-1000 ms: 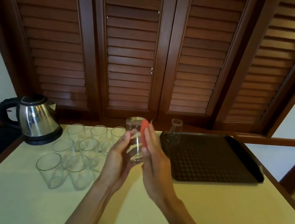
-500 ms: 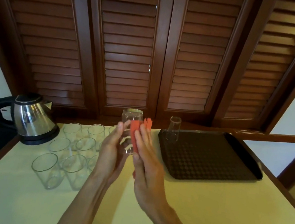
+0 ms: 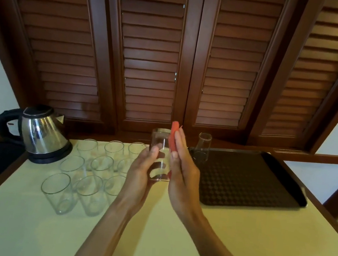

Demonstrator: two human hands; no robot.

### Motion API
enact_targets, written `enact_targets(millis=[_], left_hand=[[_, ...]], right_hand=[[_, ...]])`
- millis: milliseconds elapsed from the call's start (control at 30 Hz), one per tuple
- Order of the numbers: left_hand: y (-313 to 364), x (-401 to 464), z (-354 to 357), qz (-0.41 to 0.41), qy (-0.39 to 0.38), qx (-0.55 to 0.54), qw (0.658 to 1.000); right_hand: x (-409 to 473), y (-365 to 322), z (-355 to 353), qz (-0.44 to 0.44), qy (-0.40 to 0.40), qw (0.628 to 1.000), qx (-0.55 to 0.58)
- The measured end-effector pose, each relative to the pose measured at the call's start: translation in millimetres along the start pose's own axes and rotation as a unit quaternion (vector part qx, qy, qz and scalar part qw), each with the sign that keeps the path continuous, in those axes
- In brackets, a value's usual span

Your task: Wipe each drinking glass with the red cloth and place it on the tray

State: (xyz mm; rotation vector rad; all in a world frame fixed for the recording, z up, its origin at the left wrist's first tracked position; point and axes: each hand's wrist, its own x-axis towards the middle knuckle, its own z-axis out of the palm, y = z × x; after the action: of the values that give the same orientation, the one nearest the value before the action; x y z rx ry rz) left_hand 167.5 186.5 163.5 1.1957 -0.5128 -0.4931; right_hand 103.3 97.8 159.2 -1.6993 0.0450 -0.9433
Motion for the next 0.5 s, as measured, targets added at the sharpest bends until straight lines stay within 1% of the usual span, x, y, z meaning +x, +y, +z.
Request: enact_targets(millis=[67, 133, 200, 267, 367, 433, 500], left_hand=[[-1, 3, -4, 0.012, -0.001, -0.002, 1.0], [2, 6, -8, 0.034, 0.007, -0.013, 0.999], [-2, 3, -8, 0.032, 0.004, -0.008, 0.999], [-9, -2, -4, 0.008, -0.011, 0.003, 1.0], [-8, 0, -1, -0.018, 0.001, -0.009, 1.0], [-2, 3, -2, 0.001, 0.002, 0.007, 1.0], [-3, 2, -3, 0.019, -0.007, 0.032, 0.999]], right_hand=[[-11, 1, 4, -0.028, -0.03, 0.998, -0.047], [-28, 7, 6, -0.037, -0.05, 0.996, -0.07], [-21, 11, 1, -0.01, -0.031, 0.999, -0.028], [-2, 4, -5, 0.009, -0.013, 1.0, -0.012], [-7, 5, -2, -0.029, -0.031, 0.997, -0.057], [-24, 7, 3, -0.049, -0.052, 0.995, -0.073], [-20, 11, 0, -0.032, -0.041, 0.998, -0.024]])
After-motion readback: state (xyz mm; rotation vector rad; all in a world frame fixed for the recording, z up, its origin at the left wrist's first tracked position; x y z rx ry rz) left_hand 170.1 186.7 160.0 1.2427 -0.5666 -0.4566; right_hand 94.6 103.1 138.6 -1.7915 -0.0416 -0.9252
